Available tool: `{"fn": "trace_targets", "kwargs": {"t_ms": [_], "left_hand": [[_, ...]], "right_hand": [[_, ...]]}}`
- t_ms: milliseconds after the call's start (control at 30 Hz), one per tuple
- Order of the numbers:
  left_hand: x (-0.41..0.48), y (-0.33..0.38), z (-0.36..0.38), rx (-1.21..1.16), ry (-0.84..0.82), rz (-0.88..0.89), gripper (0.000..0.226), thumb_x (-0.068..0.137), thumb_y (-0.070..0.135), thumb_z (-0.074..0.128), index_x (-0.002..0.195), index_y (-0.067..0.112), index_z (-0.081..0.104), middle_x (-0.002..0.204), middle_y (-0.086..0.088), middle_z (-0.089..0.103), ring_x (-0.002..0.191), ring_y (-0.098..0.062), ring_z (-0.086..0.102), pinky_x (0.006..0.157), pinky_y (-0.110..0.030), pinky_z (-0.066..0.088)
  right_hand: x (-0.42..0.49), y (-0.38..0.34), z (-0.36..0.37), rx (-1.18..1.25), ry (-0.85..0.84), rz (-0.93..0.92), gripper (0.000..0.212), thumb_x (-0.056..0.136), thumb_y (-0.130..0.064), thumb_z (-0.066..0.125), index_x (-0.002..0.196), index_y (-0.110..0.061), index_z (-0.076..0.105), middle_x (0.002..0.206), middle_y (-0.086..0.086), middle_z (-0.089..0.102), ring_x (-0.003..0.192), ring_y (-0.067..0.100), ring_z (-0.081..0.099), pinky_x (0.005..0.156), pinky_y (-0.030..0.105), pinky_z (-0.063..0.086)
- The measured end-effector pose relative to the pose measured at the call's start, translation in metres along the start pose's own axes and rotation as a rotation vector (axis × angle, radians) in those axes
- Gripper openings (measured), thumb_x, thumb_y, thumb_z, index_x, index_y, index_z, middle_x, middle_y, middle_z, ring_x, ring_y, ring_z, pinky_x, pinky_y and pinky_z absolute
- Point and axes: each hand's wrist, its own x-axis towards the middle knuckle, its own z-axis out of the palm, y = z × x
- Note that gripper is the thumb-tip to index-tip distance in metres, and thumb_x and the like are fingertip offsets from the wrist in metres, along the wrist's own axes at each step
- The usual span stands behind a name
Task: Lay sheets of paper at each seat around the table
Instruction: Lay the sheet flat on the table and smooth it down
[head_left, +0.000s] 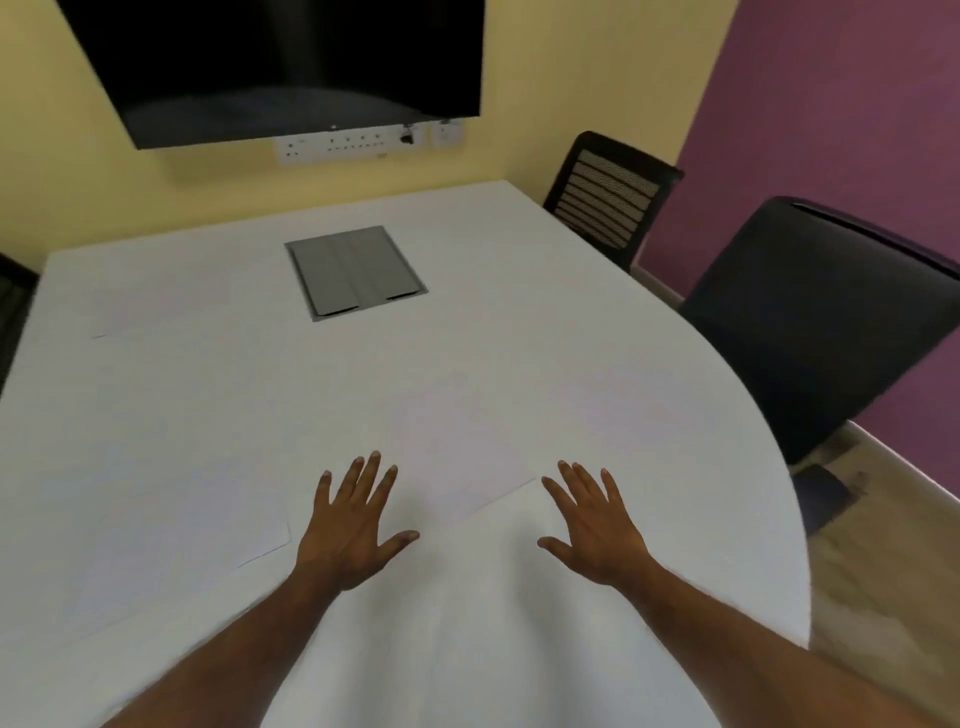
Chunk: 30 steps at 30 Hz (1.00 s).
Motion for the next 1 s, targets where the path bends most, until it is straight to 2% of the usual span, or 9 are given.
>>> {"fn": "trace_targets", "kwargs": {"t_ms": [100, 233, 367, 433, 533, 600, 700, 833, 1000], "left_hand": [[0.01, 0.007, 0.012, -0.006, -0.005, -0.114, 0.09, 0.086, 0.08, 0.022, 0.152, 0.019, 0.029, 0.161, -0.008, 0.018, 0.146, -0.028, 0.026, 0.113, -0.054, 0.01], [0.019, 0.014, 0.029, 0.012, -0.018, -0.202, 0.091, 0.085, 0.08, 0.014, 0.154, 0.02, 0.015, 0.163, -0.006, 0.007, 0.151, -0.026, 0.01, 0.117, -0.055, 0.009], [0.034, 0.015, 0.043, 0.026, -0.027, -0.225, 0.091, 0.085, 0.079, 0.012, 0.153, 0.019, 0.022, 0.163, -0.008, 0.01, 0.15, -0.027, 0.012, 0.117, -0.057, 0.012], [0.048, 0.011, 0.053, 0.02, -0.062, -0.231, 0.094, 0.082, 0.08, 0.006, 0.155, 0.02, 0.015, 0.164, -0.007, 0.003, 0.151, -0.026, 0.006, 0.118, -0.056, 0.008], [0.067, 0.006, 0.07, -0.023, -0.12, -0.277, 0.099, 0.076, 0.082, -0.001, 0.155, 0.023, 0.002, 0.164, -0.005, -0.007, 0.151, -0.024, -0.004, 0.119, -0.053, 0.003], [0.079, 0.003, 0.08, -0.057, -0.167, -0.29, 0.099, 0.076, 0.083, 0.003, 0.155, 0.024, -0.002, 0.164, -0.004, -0.01, 0.151, -0.023, -0.005, 0.12, -0.052, 0.005], [0.093, 0.002, 0.094, -0.085, -0.234, -0.278, 0.097, 0.078, 0.084, 0.013, 0.155, 0.027, -0.007, 0.163, -0.002, -0.016, 0.151, -0.022, -0.008, 0.12, -0.052, 0.006], [0.116, -0.008, 0.094, -0.108, -0.261, -0.254, 0.105, 0.073, 0.09, 0.019, 0.153, 0.031, -0.015, 0.161, 0.003, -0.023, 0.15, -0.021, -0.014, 0.12, -0.053, 0.003], [0.142, -0.024, 0.092, -0.089, -0.35, -0.253, 0.115, 0.064, 0.096, 0.025, 0.151, 0.036, -0.019, 0.159, 0.004, -0.029, 0.149, -0.026, -0.02, 0.117, -0.061, 0.002]], "right_hand": [[0.039, 0.015, 0.016, 0.011, -0.035, -0.043, 0.08, 0.081, -0.069, 0.041, 0.138, -0.014, 0.05, 0.14, 0.016, 0.054, 0.13, 0.032, 0.052, 0.114, 0.047, 0.003], [0.078, 0.026, 0.035, -0.021, -0.085, -0.037, 0.083, 0.079, -0.067, 0.033, 0.134, -0.01, 0.056, 0.139, 0.016, 0.057, 0.131, 0.032, 0.051, 0.114, 0.046, -0.004], [0.11, 0.028, 0.033, -0.03, 0.001, -0.044, 0.092, 0.082, -0.068, 0.013, 0.153, -0.012, 0.023, 0.162, 0.012, 0.017, 0.151, 0.028, 0.011, 0.115, 0.048, -0.014], [0.126, 0.029, 0.038, -0.016, 0.021, -0.027, 0.086, 0.088, -0.068, 0.023, 0.154, -0.013, 0.015, 0.164, 0.01, 0.01, 0.151, 0.026, 0.003, 0.118, 0.049, -0.012], [0.152, 0.025, 0.046, 0.026, 0.013, -0.003, 0.087, 0.09, -0.066, 0.04, 0.153, -0.01, 0.016, 0.161, 0.012, 0.016, 0.15, 0.027, 0.008, 0.12, 0.05, -0.003], [0.167, 0.021, 0.048, 0.06, 0.0, 0.047, 0.092, 0.086, -0.068, 0.048, 0.15, -0.007, 0.022, 0.154, 0.013, 0.027, 0.144, 0.03, 0.021, 0.119, 0.048, 0.01], [0.19, 0.016, 0.048, 0.111, 0.002, 0.132, 0.09, 0.078, -0.073, 0.054, 0.135, -0.007, 0.038, 0.134, 0.011, 0.041, 0.125, 0.03, 0.039, 0.104, 0.042, 0.031], [0.216, 0.014, 0.052, 0.117, -0.001, 0.166, 0.086, 0.074, -0.077, 0.053, 0.125, -0.008, 0.044, 0.128, 0.01, 0.041, 0.118, 0.03, 0.04, 0.097, 0.042, 0.035], [0.246, 0.005, 0.051, 0.116, 0.024, 0.125, 0.086, 0.072, -0.078, 0.053, 0.127, -0.013, 0.043, 0.126, 0.009, 0.04, 0.116, 0.03, 0.039, 0.096, 0.042, 0.034]]}}
